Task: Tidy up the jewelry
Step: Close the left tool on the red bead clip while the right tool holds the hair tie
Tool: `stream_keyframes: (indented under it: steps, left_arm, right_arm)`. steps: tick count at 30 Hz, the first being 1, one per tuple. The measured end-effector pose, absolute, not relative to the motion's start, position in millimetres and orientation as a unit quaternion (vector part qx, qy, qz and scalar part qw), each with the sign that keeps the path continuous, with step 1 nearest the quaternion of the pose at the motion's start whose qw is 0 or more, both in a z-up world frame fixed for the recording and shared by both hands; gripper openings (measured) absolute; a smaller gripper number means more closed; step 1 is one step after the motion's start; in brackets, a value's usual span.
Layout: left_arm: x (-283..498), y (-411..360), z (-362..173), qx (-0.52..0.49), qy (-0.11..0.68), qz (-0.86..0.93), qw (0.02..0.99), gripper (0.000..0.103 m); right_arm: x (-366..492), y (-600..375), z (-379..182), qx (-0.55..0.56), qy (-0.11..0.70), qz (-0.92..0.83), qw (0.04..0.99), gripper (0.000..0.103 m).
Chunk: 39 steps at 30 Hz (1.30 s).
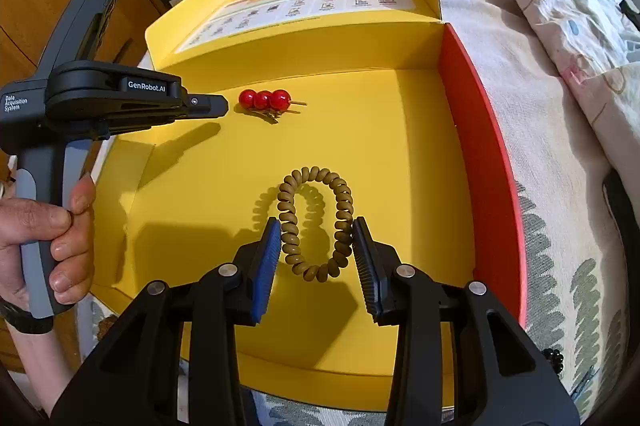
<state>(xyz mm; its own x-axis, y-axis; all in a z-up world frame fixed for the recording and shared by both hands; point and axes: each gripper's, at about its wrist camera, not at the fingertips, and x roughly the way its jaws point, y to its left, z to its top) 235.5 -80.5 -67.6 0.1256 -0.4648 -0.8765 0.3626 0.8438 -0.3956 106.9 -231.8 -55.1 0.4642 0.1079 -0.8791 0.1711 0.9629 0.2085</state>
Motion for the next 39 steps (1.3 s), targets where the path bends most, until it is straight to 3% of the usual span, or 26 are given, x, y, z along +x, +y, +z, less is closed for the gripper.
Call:
stream_keyframes:
  steps: [5, 6, 7, 9, 26, 30, 33, 39]
  left_arm:
    - [240.7, -80.4, -63.9, -0.067, 0.592, -0.287, 0.75, 0.003]
    - [242.7, -80.9, -63.3, -0.074, 0.589, -0.287, 0.752, 0.011]
    - [245.7, -81.4, -63.0, -0.078, 0.587, -0.28, 0.756, 0.042]
    - [247.1, -82.6, -61.2, -0.079, 0.574, -0.272, 0.768, 0.081]
    - [235.8, -149.1, -88.7, 0.056, 0.584, -0.208, 0.783, 0.081]
    - [239.6, -145.6, -92.8, 0.048, 0.58, -0.198, 0.788, 0.081]
    - [242.3, -141.0, -92.4, 0.048, 0.573, -0.198, 0.794, 0.074]
    - [241.5, -129.6, -90.2, 0.044, 0.571, -0.213, 0.792, 0.074]
  right_arm:
    - [99.7, -231.8, -50.7, 0.142, 0.513, -0.016, 0.846, 0.038]
    - [99.4, -232.8, -50.0, 0.146, 0.512, -0.016, 0.846, 0.038]
    - [99.0, -233.4, -49.4, 0.146, 0.512, -0.015, 0.846, 0.038]
    - [98.8, -234.1, -48.6, 0.148, 0.511, -0.014, 0.846, 0.038]
    - [94.0, -238.6, -47.9, 0.151, 0.515, -0.005, 0.844, 0.038]
    - [92.1, -242.1, -46.1, 0.151, 0.513, -0.006, 0.845, 0.038]
    - [90.8, -244.9, -44.5, 0.155, 0.51, -0.006, 0.846, 0.038]
    - [90.7, -243.8, -43.8, 0.154, 0.509, -0.004, 0.847, 0.038]
